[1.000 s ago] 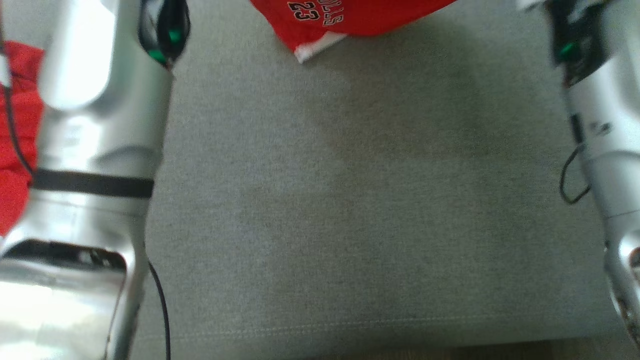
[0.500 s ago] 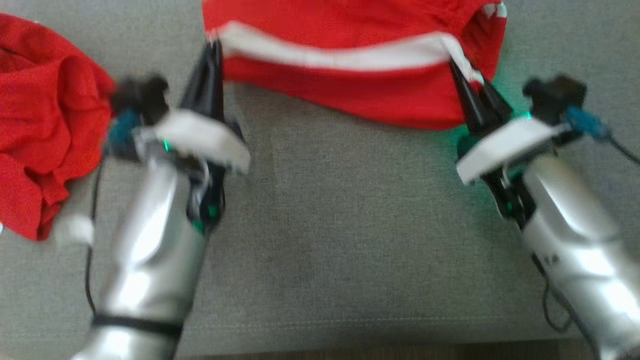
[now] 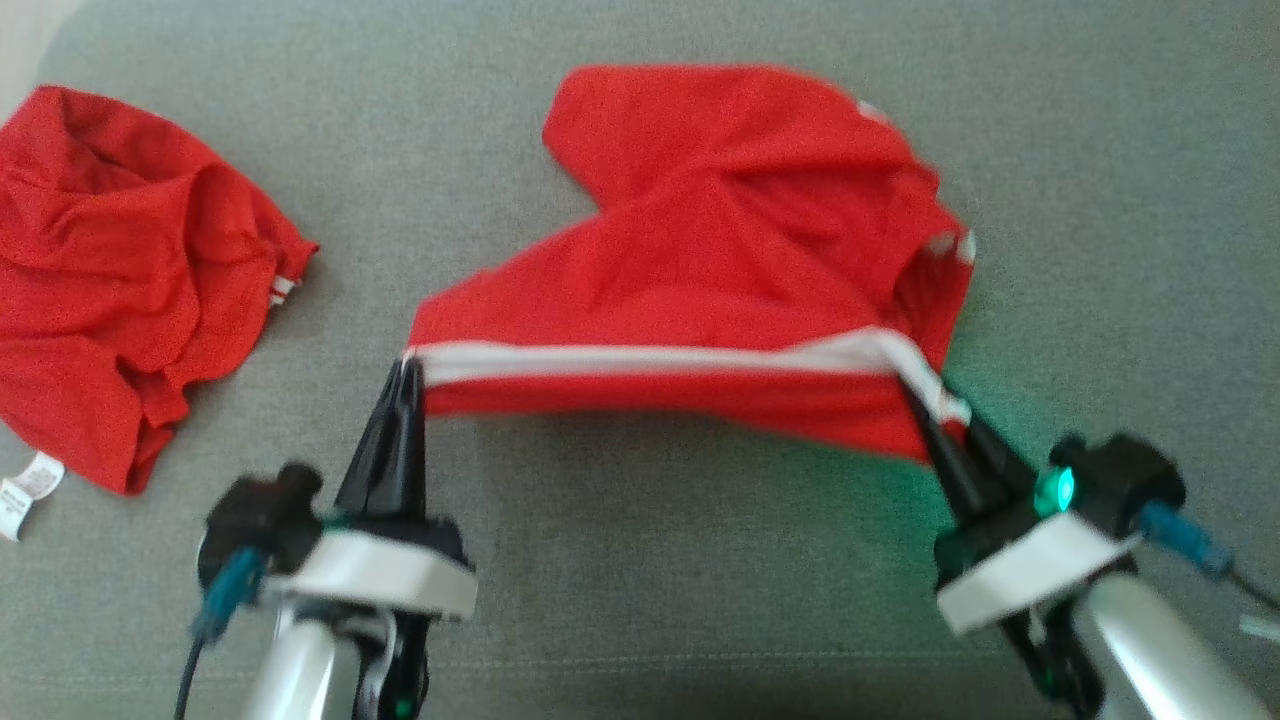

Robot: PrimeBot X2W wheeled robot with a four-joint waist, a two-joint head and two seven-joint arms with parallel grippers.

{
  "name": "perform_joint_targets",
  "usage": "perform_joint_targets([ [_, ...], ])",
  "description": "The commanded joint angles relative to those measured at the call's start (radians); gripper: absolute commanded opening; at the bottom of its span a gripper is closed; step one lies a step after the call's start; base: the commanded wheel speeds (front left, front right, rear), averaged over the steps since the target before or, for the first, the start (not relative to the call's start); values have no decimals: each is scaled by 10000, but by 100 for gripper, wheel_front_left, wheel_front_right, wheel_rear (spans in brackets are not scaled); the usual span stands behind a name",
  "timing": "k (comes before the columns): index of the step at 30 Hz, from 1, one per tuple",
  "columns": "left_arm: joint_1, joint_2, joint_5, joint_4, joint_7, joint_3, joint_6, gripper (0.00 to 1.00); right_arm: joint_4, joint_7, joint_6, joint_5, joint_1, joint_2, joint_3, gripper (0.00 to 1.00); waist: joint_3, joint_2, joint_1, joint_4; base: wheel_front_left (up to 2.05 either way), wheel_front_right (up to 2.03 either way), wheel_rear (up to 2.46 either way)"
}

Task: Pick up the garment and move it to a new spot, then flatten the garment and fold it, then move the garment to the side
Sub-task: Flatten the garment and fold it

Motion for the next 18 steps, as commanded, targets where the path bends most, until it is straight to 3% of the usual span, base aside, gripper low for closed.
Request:
perform_joint_targets([
  [1,-38,169,62,-454,-53,454,95,0,-420,47,65,-95,202,-91,3,0,-144,-1,0,11,0,0,0],
  [10,1403,234,125,-1706,-53,539,385,0,-2141,956,65,-417,2458,593,-821,0,-443,-1,0,-39,0,0,0],
  [18,-249,738,250,-1233,272,288,-271,0,-2504,1733,65,8,1859,1191,-1393,0,107,-1,0,-332,0,0,0],
])
